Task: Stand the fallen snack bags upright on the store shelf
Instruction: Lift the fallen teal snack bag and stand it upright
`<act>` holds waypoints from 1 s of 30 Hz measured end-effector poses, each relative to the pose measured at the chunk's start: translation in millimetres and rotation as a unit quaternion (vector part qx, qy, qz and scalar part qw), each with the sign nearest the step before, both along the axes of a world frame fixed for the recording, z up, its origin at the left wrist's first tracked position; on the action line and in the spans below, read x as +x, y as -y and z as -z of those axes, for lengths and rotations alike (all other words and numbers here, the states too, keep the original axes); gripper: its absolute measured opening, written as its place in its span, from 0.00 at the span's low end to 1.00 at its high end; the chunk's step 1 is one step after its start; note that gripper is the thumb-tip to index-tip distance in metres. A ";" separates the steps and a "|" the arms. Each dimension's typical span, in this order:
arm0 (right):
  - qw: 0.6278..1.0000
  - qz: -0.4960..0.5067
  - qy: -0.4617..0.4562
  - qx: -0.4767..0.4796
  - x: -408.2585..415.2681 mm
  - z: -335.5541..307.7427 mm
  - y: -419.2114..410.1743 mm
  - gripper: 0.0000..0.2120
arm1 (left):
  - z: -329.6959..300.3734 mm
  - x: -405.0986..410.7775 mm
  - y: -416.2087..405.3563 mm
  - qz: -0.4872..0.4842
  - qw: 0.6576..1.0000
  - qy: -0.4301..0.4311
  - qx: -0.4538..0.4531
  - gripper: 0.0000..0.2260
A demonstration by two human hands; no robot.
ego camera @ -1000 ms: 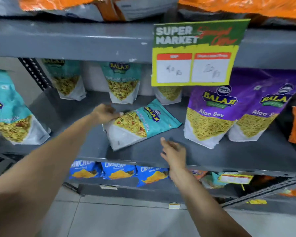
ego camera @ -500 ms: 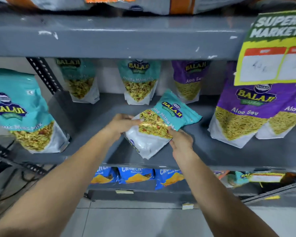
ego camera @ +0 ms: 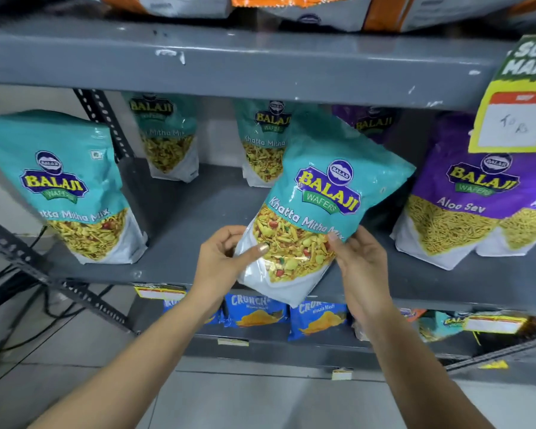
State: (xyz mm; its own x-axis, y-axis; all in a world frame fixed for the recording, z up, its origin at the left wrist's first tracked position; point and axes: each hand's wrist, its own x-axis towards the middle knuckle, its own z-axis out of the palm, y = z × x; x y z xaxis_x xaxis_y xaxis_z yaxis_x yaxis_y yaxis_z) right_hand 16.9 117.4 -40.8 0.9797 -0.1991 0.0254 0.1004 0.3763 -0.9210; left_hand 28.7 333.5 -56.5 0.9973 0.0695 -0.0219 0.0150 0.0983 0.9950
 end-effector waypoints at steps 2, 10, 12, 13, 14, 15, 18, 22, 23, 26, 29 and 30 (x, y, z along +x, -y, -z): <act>1.000 -0.008 0.024 -0.019 14.1 -10.8 -5.0 0.14 | -2.6 11.8 -7.6 -0.003 1.000 0.021 0.017 0.12; 0.987 -0.047 0.041 -0.145 82.6 -24.3 -42.4 0.17 | -7.2 49.2 -37.9 -0.051 0.997 0.019 0.058 0.17; 0.984 -0.059 0.032 -0.165 90.3 -22.3 -46.0 0.17 | -6.2 52.1 -41.8 -0.047 0.995 -0.020 0.089 0.20; 0.984 -0.062 0.032 -0.162 93.5 -24.7 -45.6 0.18 | -7.4 52.8 -43.8 -0.045 0.995 -0.027 0.087 0.21; 0.986 -0.063 0.036 -0.149 97.7 -28.7 -44.6 0.18 | -11.4 54.3 -45.7 -0.045 0.996 -0.018 0.072 0.22; 0.988 -0.064 0.046 -0.131 102.6 -34.0 -43.7 0.17 | -19.1 56.9 -46.7 -0.050 0.998 0.005 0.047 0.22; 0.994 -0.008 0.058 -0.096 118.7 -55.5 -48.4 0.10 | -54.2 73.8 -50.0 -0.084 0.993 0.081 -0.016 0.16; 0.987 0.094 0.061 -0.115 131.7 -76.0 -53.7 0.03 | -95.8 93.9 -51.8 -0.130 0.979 0.155 -0.021 0.06; 0.986 0.101 0.065 -0.118 133.3 -78.2 -52.5 0.03 | -100.1 97.2 -52.8 -0.132 0.977 0.167 -0.018 0.06; 0.983 0.105 0.081 -0.128 129.5 -78.0 -48.1 0.05 | -96.7 102.5 -56.8 -0.137 0.975 0.171 -0.024 0.06; 0.989 0.040 0.070 -0.126 124.1 -61.1 -40.5 0.06 | -72.4 103.1 -61.8 -0.109 0.987 0.116 -0.009 0.13; 0.987 -0.009 0.050 -0.152 122.8 -51.9 -37.9 0.09 | -61.7 102.0 -63.8 -0.078 0.994 0.082 0.000 0.19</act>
